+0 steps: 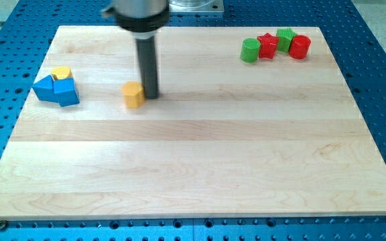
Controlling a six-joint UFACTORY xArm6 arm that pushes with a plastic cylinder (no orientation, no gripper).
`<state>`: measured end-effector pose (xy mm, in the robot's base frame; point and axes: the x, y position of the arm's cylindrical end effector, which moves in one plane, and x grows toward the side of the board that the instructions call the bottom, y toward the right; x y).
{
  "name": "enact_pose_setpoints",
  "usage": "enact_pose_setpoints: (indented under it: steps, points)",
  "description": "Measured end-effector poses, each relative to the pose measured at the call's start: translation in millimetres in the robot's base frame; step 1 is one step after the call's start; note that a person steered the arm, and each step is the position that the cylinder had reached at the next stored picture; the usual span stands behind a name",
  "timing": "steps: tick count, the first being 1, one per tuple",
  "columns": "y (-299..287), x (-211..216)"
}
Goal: Move the yellow hexagon to the right of the blue cube
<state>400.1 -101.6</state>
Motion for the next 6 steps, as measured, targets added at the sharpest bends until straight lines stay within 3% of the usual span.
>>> enact_pose_setpoints:
  steps: [2, 3, 6]
  points:
    - [-35.0, 50.8]
    - [-85.7, 34.7]
    - [1.1, 35.5]
